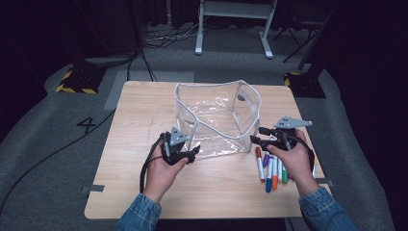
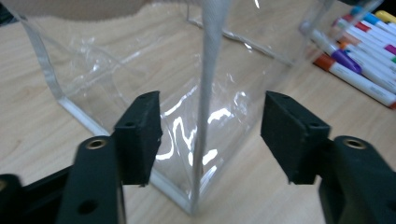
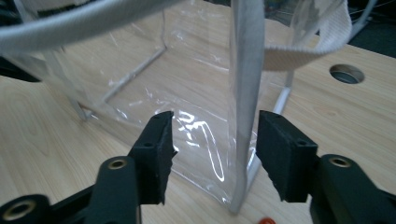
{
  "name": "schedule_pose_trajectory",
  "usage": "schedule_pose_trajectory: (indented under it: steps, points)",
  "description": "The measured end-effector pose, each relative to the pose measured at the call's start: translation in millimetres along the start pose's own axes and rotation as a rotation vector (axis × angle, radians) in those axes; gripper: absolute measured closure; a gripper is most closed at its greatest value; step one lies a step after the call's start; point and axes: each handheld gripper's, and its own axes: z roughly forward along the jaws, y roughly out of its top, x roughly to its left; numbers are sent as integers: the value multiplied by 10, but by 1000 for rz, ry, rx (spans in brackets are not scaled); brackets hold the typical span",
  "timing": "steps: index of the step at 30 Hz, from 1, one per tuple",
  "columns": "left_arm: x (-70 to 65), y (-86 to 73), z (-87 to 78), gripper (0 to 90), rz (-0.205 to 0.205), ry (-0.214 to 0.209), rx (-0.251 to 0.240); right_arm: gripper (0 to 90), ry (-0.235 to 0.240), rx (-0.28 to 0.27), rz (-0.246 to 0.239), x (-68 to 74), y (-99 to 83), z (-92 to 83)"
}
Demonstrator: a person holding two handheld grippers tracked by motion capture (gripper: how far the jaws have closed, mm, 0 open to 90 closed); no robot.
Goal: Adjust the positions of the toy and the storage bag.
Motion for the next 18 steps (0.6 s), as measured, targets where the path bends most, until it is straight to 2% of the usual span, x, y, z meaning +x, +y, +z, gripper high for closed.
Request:
schedule_pose_trajectory:
  steps: [1, 2, 3, 4, 5, 6, 7, 9, 12, 14, 18]
  points:
    - [0, 0, 0, 517, 0, 0, 0, 476, 0, 0, 0, 0, 0, 0]
    - [14, 15, 25, 517, 27, 8, 16, 485, 12, -3, 4, -18, 19, 19]
    - [24, 31, 30, 734, 24, -5, 30, 580, 23, -12, -16, -53, 70, 65]
    - [24, 31, 30, 821, 24, -5, 30, 580, 23, -12, -16, -53, 70, 65]
    - [14, 33, 18, 821, 8, -8, 40, 621, 23, -8, -31, -58, 84, 73]
    - [10, 38, -2, 867, 24, 7, 51, 802, -9, 12, -46, -59, 107, 67]
    - [2, 22, -40, 869, 42, 32, 52, 842, -8, 16, -29, -63, 109, 53]
    - [9, -5, -76, 869, 30, 27, 40, 866, 9, 8, -16, -61, 94, 7]
    - [34, -90, -191, 869, 0, -8, 17, 867, 11, 13, -21, -13, 69, -53]
    - [7, -156, -299, 867, 24, -12, 23, 867, 44, 10, -31, 77, 36, -130]
    - [-117, -293, -491, 864, 62, -41, 37, 867, 80, 8, -64, 301, -67, -310]
